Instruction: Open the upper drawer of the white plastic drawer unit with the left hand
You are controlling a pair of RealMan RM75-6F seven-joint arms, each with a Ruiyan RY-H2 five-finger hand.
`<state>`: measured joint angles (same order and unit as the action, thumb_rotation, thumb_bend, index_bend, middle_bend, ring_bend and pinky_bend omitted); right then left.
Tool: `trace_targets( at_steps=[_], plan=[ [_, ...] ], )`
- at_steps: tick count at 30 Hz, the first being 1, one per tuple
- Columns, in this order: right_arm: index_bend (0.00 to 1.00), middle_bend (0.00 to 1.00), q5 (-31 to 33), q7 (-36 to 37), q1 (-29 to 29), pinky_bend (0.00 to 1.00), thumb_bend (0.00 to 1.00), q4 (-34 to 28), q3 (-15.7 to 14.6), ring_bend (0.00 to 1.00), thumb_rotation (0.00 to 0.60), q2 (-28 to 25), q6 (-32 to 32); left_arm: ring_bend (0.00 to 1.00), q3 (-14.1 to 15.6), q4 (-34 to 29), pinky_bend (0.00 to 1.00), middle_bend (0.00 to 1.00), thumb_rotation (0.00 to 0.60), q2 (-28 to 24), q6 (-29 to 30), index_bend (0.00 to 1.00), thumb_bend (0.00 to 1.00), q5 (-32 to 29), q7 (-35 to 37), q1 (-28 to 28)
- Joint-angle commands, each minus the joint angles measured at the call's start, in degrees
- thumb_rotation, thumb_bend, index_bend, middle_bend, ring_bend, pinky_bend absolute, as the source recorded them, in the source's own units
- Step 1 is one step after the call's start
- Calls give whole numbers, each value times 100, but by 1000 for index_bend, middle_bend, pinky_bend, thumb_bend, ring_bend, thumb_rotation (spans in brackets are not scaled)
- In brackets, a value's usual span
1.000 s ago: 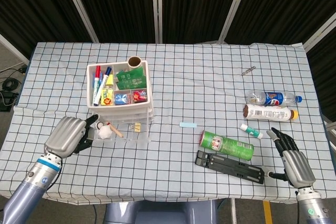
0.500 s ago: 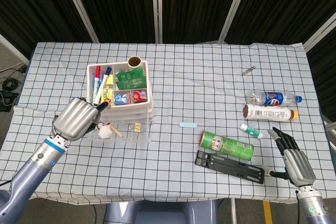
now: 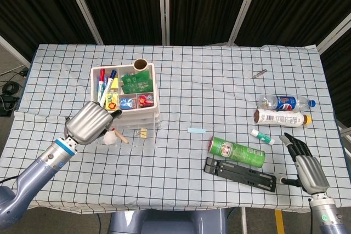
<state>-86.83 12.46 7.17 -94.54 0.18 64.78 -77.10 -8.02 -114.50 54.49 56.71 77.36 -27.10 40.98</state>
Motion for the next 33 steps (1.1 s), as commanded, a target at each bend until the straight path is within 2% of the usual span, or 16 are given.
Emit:
trace_targets(
  at_steps=[1, 8, 11, 13, 19, 21, 24, 29, 33],
  plan=[
    [14, 0, -9, 0, -3, 0, 111, -2, -2, 0, 600, -2, -9, 796, 49, 12, 679, 863, 600, 24, 2, 342, 0, 106, 102, -25],
    [14, 0, -31, -14, -6, 0, 110, -14, -13, 0, 600, -5, -18, 791, 92, -24, 677, 861, 600, -15, 57, 92, 0, 243, 187, -75],
    [14, 0, -50, -21, -9, 0, 111, -21, -19, 0, 600, -3, -32, 764, 82, -113, 657, 832, 600, -82, 73, 31, 0, 171, 263, -108],
    [14, 0, -59, -30, -12, 0, 111, -26, -24, 0, 600, -1, -38, 711, 56, -188, 612, 777, 600, -112, 121, 4, 0, 97, 342, -142],
    [14, 0, -85, -39, -20, 0, 111, -44, -34, 0, 600, -1, -61, 543, -3, -314, 488, 614, 600, -138, 298, 0, 0, 17, 265, -207],
    [14, 0, -90, -40, -23, 0, 111, -45, -35, 0, 600, -2, -69, 532, 8, -357, 479, 603, 600, -140, 308, 0, 0, -15, 117, -207],
    [14, 0, -87, -34, -24, 0, 111, -45, -34, 0, 600, -4, -72, 561, 45, -354, 487, 648, 600, -178, 269, 0, 0, 64, -125, -176],
    [14, 0, -89, -31, -24, 0, 111, -44, -34, 0, 600, -4, -73, 691, 74, -299, 574, 796, 600, -180, 227, 7, 0, 225, -282, -134],
    [14, 0, -85, -33, -23, 0, 110, -44, -33, 0, 600, -4, -70, 717, 129, -211, 602, 825, 600, -158, 62, 108, 0, 344, -263, -69]
  ],
)
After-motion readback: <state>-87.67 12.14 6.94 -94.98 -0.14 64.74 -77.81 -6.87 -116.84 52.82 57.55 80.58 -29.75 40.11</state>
